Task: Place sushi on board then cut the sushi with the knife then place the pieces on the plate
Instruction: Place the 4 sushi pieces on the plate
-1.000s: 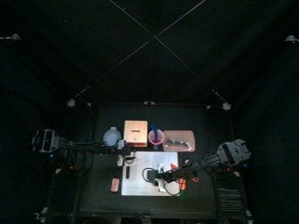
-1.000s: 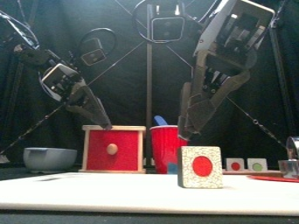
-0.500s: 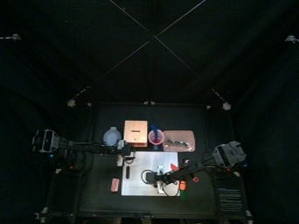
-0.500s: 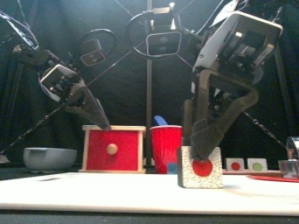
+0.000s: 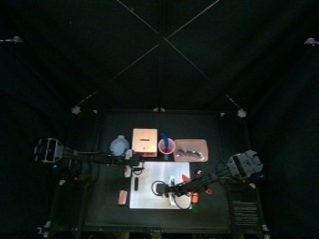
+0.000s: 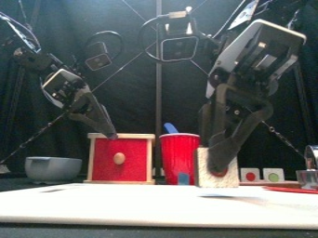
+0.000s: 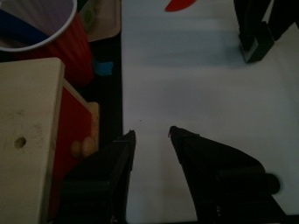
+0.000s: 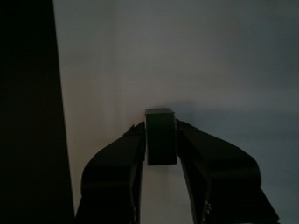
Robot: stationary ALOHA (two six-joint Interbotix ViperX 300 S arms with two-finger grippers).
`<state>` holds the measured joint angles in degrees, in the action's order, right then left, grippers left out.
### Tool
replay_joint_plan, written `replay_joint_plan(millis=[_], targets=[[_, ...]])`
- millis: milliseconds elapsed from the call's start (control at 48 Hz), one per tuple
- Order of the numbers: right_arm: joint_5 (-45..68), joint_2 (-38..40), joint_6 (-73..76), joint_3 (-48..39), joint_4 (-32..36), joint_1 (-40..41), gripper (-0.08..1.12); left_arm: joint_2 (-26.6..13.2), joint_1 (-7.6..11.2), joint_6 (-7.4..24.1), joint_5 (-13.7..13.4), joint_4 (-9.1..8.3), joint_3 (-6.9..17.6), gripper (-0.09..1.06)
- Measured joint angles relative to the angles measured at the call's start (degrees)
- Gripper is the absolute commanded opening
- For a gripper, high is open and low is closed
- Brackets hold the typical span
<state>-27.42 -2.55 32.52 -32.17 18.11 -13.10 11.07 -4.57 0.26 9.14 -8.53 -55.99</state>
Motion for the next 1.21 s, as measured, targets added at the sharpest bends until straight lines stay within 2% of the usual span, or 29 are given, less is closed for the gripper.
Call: replay_joint_plan(millis=[250, 417, 562, 729, 917, 1208], targets=[[-8.4, 15.2, 0.1, -8.9, 3.3, 12.5, 0.62, -0.1, 0.00, 0.0, 0.0, 0.00, 0.1, 0.77], [-10.8, 20.6, -0.4, -13.7, 6.9, 24.7, 0.62, 0.0, 0.00, 0.2, 0.0, -0.44, 0.0, 0.77], [-8.3, 20.3, -0.4, -16.2, 8.4, 33.1, 0.62, 0.0, 0.00, 0.2, 0.1, -0.62, 0.1, 0.77], [-3.2, 16.7, -1.1, -18.5, 9.3, 39.3, 0.62, 0.0, 0.00, 0.2, 0.1, -0.88, 0.1, 0.77], [1.2, 14.0, -1.0, -19.6, 9.5, 40.9, 0.66, -0.1, -0.09, 0.2, 0.0, -0.88, 0.1, 0.77], [3.2, 12.5, -0.9, -20.0, 9.1, 40.9, 0.82, 0.0, -0.18, 0.2, -0.2, -0.97, 0.1, 0.77]])
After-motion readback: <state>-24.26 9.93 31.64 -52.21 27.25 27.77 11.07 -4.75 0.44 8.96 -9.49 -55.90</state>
